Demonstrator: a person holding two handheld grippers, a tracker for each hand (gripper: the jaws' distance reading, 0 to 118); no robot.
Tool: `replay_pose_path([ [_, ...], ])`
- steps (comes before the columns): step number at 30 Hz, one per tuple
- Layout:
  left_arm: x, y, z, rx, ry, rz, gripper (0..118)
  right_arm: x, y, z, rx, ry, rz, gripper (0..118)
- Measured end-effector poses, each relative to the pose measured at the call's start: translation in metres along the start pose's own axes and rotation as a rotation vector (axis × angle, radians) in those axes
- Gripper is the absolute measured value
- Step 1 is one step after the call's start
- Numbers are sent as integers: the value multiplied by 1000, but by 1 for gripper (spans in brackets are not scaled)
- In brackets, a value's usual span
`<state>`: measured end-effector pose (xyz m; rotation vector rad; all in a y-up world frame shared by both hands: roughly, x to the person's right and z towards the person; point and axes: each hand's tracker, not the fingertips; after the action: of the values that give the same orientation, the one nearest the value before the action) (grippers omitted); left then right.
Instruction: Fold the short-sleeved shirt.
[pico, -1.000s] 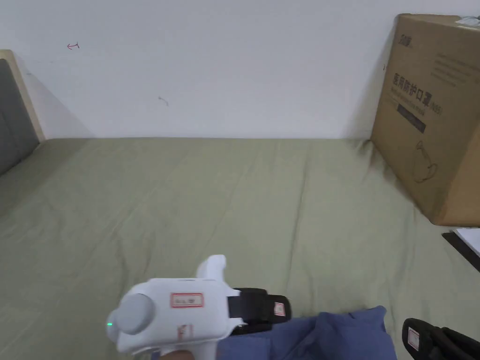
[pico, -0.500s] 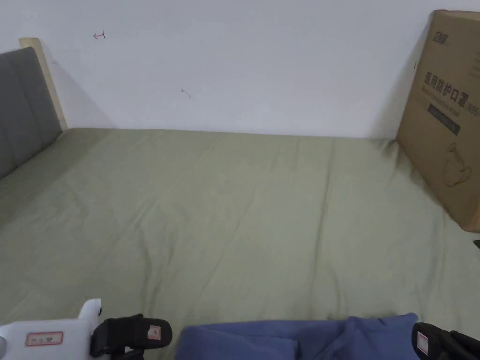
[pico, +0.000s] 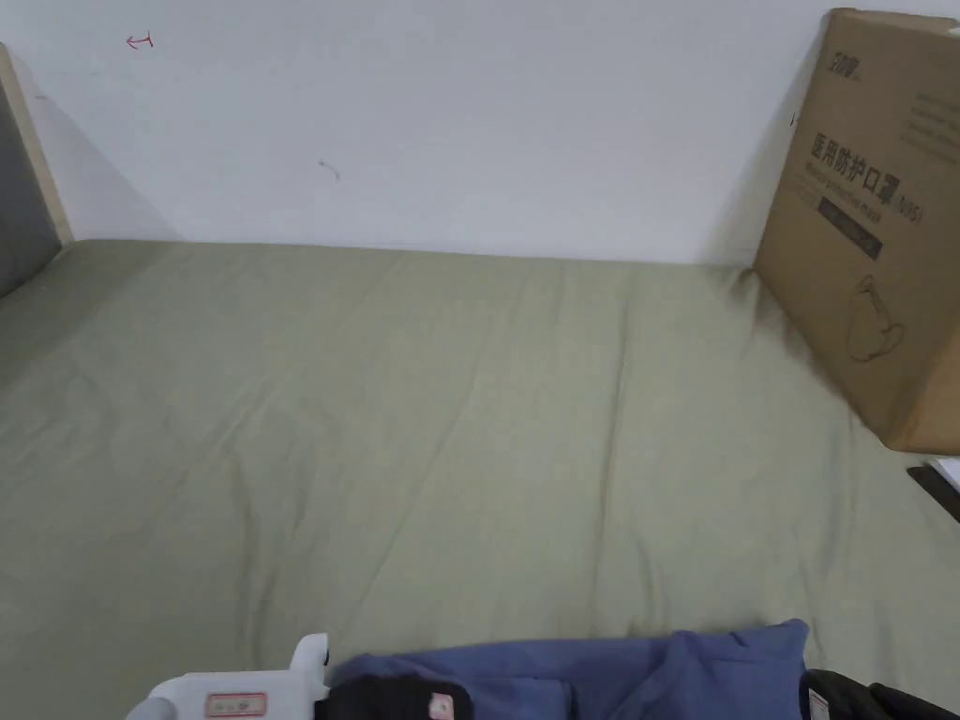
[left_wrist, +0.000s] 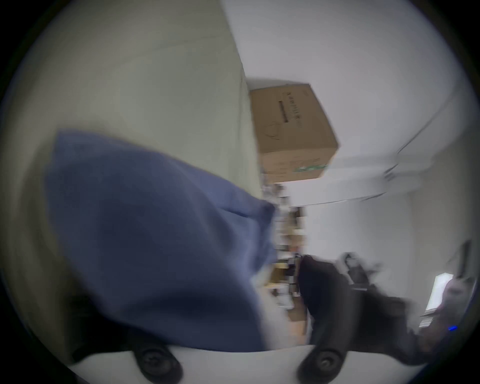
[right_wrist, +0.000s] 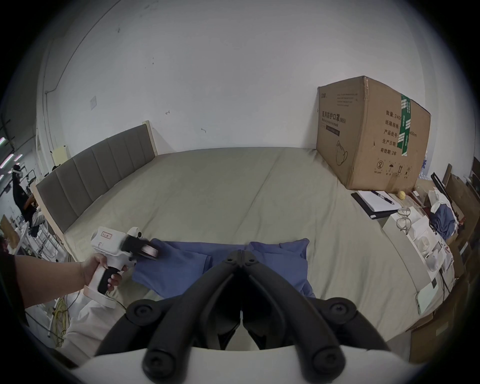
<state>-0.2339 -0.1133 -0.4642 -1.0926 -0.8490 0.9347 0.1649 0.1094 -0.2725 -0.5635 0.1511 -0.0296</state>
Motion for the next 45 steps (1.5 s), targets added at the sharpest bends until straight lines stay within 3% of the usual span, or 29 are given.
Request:
replay_pose_path([
  [2, -8, -2, -7, -1, 377, -42, 10, 1, -2, -1, -7, 2, -3, 0],
  [3, -4, -3, -5, 34, 143, 70, 10, 1, -2, -2, -13, 2, -2, 0],
  [4, 3, -1, -5, 62, 142, 86, 10, 1, -2, -2, -20, 0, -1, 0],
  [13, 131, -9, 25, -2, 782, -327, 10, 5, 4, 13, 22, 41, -10, 0],
  [18, 172, -6, 53, 6, 1111, -456, 10, 11, 0, 22, 48, 70, -34, 0],
  [21, 186, -9, 41, -13, 1232, -520, 10, 18, -4, 29, 63, 80, -62, 0],
  [23, 192, -12, 21, -34, 1197, -527, 10, 25, -7, 32, 65, 78, -80, 0],
  [29, 198, -5, -68, -128, 863, -311, 13, 48, -12, 48, 61, 40, -128, 0],
  [30, 196, -6, -88, -140, 840, -300, 24, 52, -11, 52, 62, 24, -131, 0],
  [32, 190, -7, -113, -139, 750, -262, 84, 58, -12, 57, 62, -3, -137, 0],
  [33, 186, -6, -124, -158, 670, -229, 107, 62, -12, 59, 61, -10, -144, 0],
  [34, 183, -7, -132, -187, 606, -170, 118, 64, -13, 61, 61, -16, -151, 0],
  [37, 186, -8, -123, -120, 419, -51, 117, 70, -15, 66, 60, -27, -172, 0],
  [40, 201, -9, -86, 23, 248, -85, 117, 71, -17, 66, 60, -28, -180, 0],
  [42, 211, -10, -58, 86, 296, -148, 117, 70, -18, 64, 56, -24, -178, 0],
  [45, 221, -19, -36, 79, 494, -271, 115, 69, -19, 61, 54, -19, -175, 0],
])
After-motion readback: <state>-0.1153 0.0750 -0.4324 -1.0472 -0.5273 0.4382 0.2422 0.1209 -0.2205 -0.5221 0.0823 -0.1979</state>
